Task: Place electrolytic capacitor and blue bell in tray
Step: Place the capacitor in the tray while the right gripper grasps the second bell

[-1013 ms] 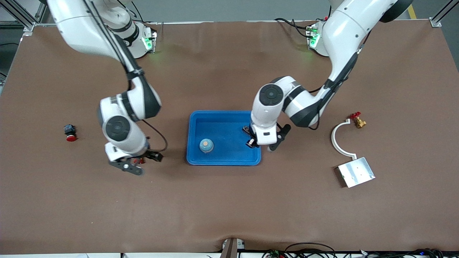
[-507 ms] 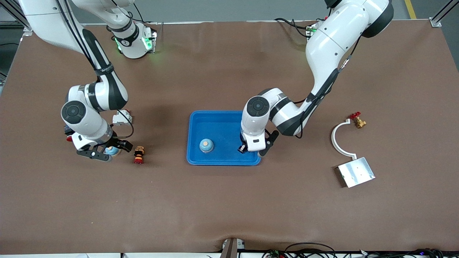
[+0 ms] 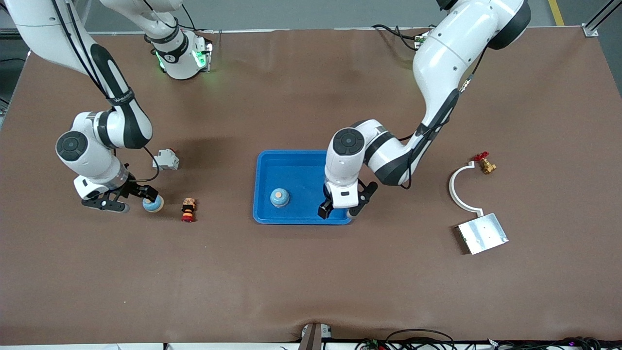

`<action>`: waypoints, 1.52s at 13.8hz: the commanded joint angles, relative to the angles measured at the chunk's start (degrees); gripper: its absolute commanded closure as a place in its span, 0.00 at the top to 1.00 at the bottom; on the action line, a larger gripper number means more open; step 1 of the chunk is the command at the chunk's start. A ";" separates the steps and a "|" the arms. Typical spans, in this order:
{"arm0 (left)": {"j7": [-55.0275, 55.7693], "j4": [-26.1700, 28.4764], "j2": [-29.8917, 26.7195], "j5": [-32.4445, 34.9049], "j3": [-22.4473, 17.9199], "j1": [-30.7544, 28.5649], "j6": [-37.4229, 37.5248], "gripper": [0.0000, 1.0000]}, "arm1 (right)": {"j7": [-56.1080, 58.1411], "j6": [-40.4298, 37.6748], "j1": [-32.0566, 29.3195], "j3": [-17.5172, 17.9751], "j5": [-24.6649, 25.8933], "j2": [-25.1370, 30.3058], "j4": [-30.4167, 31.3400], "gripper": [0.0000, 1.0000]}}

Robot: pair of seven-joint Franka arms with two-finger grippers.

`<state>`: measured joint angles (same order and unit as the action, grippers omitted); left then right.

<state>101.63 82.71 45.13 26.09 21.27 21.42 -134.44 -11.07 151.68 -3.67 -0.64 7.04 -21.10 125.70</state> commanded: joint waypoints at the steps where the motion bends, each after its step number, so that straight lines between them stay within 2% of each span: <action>1: -9.03 1.14 -7.05 1.33 -0.44 -2.33 7.40 1.00 | 1.66 1.68 -1.61 2.56 -4.73 -0.95 0.78 1.00; 3: -18.97 1.14 -10.49 0.37 -0.26 -4.80 13.21 1.00 | 1.66 3.09 -1.61 3.27 -5.99 -2.27 0.78 1.00; 7: -24.96 1.14 -14.71 0.45 -0.26 -8.84 15.52 1.00 | 1.75 5.99 -1.61 3.54 -6.16 -4.47 0.51 1.00; 10: -34.87 1.14 -18.31 -1.21 0.00 -12.27 20.17 1.00 | 3.59 6.34 -2.04 3.54 -6.08 -5.61 -0.19 1.00; 14: -41.65 1.14 -22.71 -1.22 0.00 -15.08 26.22 1.00 | 5.08 6.96 -2.14 3.45 -6.08 -6.49 -1.07 1.00; 18: -52.73 1.05 -26.75 -6.04 -0.09 -19.30 29.23 1.00 | 6.58 7.05 -2.93 3.45 -6.08 -7.90 -2.39 1.00; 20: -60.71 2.71 -31.23 -13.66 -3.14 -19.40 29.32 1.00 | 6.58 7.57 -2.93 3.45 -6.08 -8.07 -2.56 1.00; 21: -65.11 4.46 -34.46 -16.57 -7.17 -18.01 29.84 1.00 | 6.58 7.66 -2.93 3.36 -6.08 -8.16 -2.56 1.00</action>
<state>43.43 82.68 17.39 14.73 18.85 2.43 -105.46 -5.84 158.98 -5.37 1.77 1.50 -28.41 124.08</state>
